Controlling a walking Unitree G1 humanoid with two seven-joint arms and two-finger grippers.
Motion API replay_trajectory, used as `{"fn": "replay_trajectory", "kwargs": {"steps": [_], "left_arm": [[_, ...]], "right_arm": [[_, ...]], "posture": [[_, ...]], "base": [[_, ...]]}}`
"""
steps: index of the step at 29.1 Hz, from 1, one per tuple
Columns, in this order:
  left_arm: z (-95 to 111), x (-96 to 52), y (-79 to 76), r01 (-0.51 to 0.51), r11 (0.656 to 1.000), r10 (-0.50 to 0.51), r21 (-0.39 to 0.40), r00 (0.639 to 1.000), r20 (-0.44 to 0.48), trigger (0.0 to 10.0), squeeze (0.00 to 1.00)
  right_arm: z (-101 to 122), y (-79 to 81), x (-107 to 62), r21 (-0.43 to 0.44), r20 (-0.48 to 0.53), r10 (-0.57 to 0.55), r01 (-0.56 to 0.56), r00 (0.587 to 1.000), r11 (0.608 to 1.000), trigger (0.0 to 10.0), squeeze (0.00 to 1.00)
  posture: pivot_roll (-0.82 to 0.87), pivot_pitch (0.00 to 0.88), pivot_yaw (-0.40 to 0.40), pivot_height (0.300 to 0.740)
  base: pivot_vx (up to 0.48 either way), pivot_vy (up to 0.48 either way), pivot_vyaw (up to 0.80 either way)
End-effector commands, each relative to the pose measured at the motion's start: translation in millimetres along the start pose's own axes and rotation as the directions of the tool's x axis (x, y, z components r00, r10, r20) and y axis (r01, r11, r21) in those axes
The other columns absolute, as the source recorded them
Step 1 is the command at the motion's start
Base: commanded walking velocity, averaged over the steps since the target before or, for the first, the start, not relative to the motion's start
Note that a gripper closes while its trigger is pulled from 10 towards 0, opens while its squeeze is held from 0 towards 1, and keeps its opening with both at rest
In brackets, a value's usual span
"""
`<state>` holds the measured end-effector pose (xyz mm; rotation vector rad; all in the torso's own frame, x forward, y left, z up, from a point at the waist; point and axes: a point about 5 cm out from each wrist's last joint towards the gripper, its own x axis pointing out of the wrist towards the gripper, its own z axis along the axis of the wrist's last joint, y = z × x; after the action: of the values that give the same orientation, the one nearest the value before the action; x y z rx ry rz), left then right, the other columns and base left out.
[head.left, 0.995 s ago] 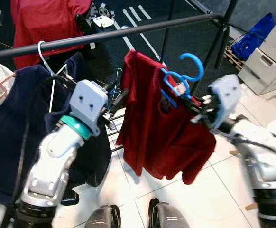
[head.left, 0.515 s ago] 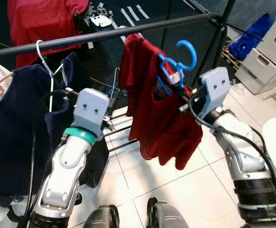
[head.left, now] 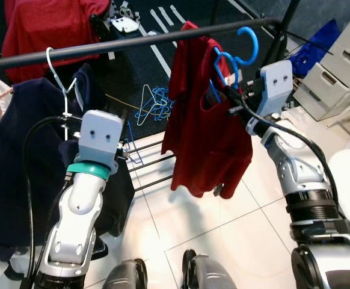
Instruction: Hang hanger
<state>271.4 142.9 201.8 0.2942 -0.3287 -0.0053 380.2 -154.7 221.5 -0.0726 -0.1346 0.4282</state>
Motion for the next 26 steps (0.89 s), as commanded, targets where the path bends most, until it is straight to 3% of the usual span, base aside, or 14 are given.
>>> {"fn": "replay_trajectory", "kwargs": {"steps": [1,11,26], "left_arm": [[2.8,-3.1,-3.4,0.001,1.000,-0.001,0.002,1.000,0.007,10.0,0.00],[4.0,-4.4,-7.5,0.002,1.000,-0.002,-0.004,1.000,0.013,10.0,0.00],[6.1,-3.4,-8.3,0.006,1.000,-0.006,-0.002,1.000,0.019,10.0,0.00]], "right_arm": [[3.9,1.1,5.0,-0.007,0.012,0.031,-0.031,0.999,0.999,0.0,0.00],[18.0,-8.4,27.6,-0.021,-0.020,0.048,-0.048,0.999,0.999,0.0,0.00],[22.7,-12.6,37.8,-0.006,-0.093,0.100,-0.101,0.991,0.995,0.0,0.00]], "posture": [[-0.04,0.097,-0.022,0.740],[-0.03,0.094,-0.029,0.740],[0.00,0.091,-0.032,0.740]], "base": [[0.000,0.000,0.00],[0.000,0.000,0.00],[0.000,0.000,0.00]]}}
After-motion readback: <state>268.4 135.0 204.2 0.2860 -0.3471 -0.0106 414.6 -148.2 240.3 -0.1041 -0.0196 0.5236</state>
